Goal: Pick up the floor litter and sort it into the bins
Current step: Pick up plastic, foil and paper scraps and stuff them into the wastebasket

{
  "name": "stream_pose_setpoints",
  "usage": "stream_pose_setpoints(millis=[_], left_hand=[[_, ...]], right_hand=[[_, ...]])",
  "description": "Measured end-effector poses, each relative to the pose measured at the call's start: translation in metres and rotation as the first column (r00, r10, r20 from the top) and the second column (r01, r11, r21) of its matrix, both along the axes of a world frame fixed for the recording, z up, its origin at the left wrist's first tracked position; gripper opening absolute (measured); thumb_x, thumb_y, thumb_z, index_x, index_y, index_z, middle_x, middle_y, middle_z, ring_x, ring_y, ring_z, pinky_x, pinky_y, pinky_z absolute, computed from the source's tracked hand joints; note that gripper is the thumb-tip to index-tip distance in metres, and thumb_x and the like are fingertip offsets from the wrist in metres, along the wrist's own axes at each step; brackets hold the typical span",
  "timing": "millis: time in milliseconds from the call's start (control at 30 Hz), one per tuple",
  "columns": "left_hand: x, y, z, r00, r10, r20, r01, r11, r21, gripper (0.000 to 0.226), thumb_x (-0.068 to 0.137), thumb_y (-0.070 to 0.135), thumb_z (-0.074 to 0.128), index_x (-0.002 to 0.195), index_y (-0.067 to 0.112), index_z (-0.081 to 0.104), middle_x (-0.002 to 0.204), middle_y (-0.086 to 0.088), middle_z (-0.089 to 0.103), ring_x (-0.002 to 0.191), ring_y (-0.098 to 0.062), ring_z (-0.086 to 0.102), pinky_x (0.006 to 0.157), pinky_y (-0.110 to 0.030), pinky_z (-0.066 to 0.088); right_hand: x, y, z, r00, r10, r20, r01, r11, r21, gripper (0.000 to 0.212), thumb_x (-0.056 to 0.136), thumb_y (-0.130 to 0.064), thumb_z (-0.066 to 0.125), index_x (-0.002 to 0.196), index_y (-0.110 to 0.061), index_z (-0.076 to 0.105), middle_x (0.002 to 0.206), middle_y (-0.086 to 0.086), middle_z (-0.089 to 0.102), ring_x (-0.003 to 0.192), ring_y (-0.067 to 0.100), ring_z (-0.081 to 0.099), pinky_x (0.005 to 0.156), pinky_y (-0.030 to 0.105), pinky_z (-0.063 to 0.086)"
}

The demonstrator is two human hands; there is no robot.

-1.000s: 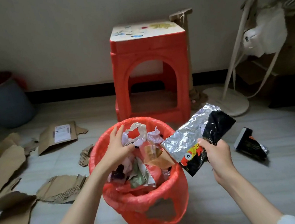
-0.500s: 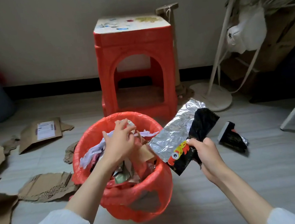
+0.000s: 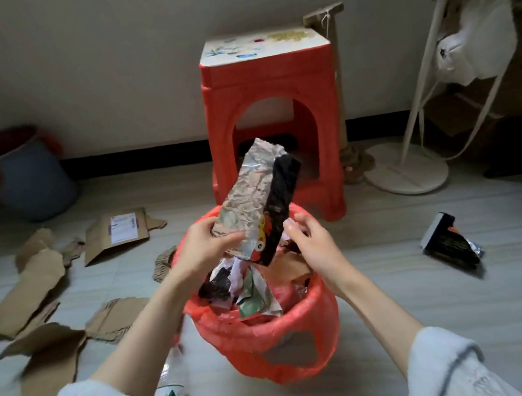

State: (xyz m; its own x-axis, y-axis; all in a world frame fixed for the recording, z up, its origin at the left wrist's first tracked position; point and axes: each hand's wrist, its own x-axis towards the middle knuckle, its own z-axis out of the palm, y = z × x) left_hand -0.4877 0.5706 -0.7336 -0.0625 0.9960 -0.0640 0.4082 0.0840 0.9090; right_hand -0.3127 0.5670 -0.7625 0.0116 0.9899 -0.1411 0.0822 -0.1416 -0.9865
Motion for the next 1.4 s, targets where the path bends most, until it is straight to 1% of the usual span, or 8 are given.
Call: stream_pose_setpoints(millis=[167, 433, 600, 700, 900, 1067, 1200, 1400], left_hand=[[-0.028, 0.0, -0.002, 0.96, 0.17, 0.22, -0.135, 0.977, -0.168, 0.014, 0.076, 0.002, 0.072, 0.083, 0.002, 0.06, 0.084, -0.017, 0.065, 0.076, -0.028, 0.063, 0.079, -0.043, 0.052], [-0.012, -0.005, 0.006, 0.962, 0.038, 0.271, 0.017, 0.98, -0.197, 0.018, 0.077, -0.002, 0.069, 0.07, 0.005, 0.054, 0.08, -0.009, 0.068, 0.065, -0.014, 0.065, 0.062, -0.024, 0.054], [-0.009, -0.012, 0.019, 0.961, -0.189, 0.203, 0.223, 0.961, -0.162, 0.012, 0.075, -0.001, 0.07, 0.079, 0.01, 0.069, 0.083, -0.004, 0.073, 0.078, -0.017, 0.069, 0.075, -0.025, 0.055], [-0.009, -0.011, 0.019, 0.974, -0.163, 0.157, 0.184, 0.974, -0.134, 0.017, 0.074, 0.008, 0.074, 0.089, 0.014, 0.069, 0.088, -0.003, 0.074, 0.086, -0.021, 0.068, 0.082, -0.033, 0.052], [-0.005, -0.005, 0.005, 0.954, -0.072, -0.292, 0.122, 0.98, 0.157, 0.075, 0.059, 0.033, 0.085, 0.12, 0.033, 0.041, 0.119, 0.009, 0.043, 0.108, -0.009, 0.043, 0.093, -0.028, 0.038], [-0.006, -0.006, 0.004, 0.929, -0.252, -0.27, 0.308, 0.932, 0.191, 0.026, 0.074, 0.015, 0.075, 0.075, 0.037, 0.06, 0.072, 0.025, 0.065, 0.067, 0.006, 0.058, 0.067, -0.022, 0.048], [-0.016, -0.009, -0.014, 0.951, -0.243, -0.191, 0.256, 0.965, 0.047, 0.013, 0.074, 0.017, 0.076, 0.079, 0.023, 0.066, 0.071, 0.012, 0.069, 0.066, -0.003, 0.063, 0.064, -0.023, 0.051], [-0.009, -0.016, -0.042, 0.749, -0.137, -0.649, 0.217, 0.975, 0.044, 0.031, 0.079, 0.025, 0.069, 0.099, 0.015, 0.047, 0.088, 0.001, 0.047, 0.08, -0.02, 0.05, 0.064, -0.029, 0.042]], right_hand=[[-0.006, -0.003, -0.006, 0.937, 0.036, 0.346, -0.089, 0.986, 0.138, 0.055, 0.097, -0.031, 0.045, 0.147, -0.017, 0.027, 0.153, -0.003, 0.026, 0.141, 0.009, 0.022, 0.117, 0.027, 0.018], [-0.007, 0.001, 0.0, 0.711, 0.006, 0.703, -0.398, 0.827, 0.396, 0.097, 0.081, -0.048, 0.064, 0.15, -0.021, 0.001, 0.152, -0.013, -0.016, 0.14, 0.006, -0.023, 0.113, 0.024, -0.012], [-0.006, -0.005, 0.004, 0.71, 0.11, 0.696, -0.409, 0.869, 0.279, 0.076, 0.075, -0.047, 0.071, 0.138, -0.017, 0.038, 0.144, -0.001, 0.041, 0.14, 0.016, 0.024, 0.117, 0.035, 0.016], [-0.011, -0.005, 0.009, 0.817, 0.121, 0.563, -0.326, 0.903, 0.28, 0.041, 0.076, -0.033, 0.074, 0.109, -0.017, 0.055, 0.105, -0.001, 0.064, 0.099, 0.018, 0.057, 0.08, 0.028, 0.041], [-0.004, -0.003, 0.004, 0.826, 0.011, 0.563, -0.217, 0.929, 0.3, 0.022, 0.075, -0.013, 0.071, 0.095, -0.007, 0.069, 0.091, 0.01, 0.07, 0.089, 0.028, 0.059, 0.079, 0.036, 0.042], [-0.009, -0.008, 0.005, 0.832, 0.054, 0.552, -0.249, 0.926, 0.284, 0.027, 0.076, -0.021, 0.073, 0.101, -0.01, 0.069, 0.097, 0.006, 0.07, 0.091, 0.02, 0.059, 0.078, 0.026, 0.039], [-0.008, -0.013, 0.002, 0.817, 0.221, 0.533, -0.347, 0.926, 0.148, 0.039, 0.086, -0.019, 0.059, 0.124, -0.019, 0.049, 0.119, 0.002, 0.06, 0.112, 0.017, 0.054, 0.092, 0.025, 0.038], [-0.017, -0.017, -0.02, 0.565, 0.278, 0.777, -0.459, 0.888, 0.017, 0.022, 0.088, -0.012, 0.057, 0.109, -0.013, 0.051, 0.112, 0.007, 0.057, 0.112, 0.03, 0.045, 0.096, 0.038, 0.037]])
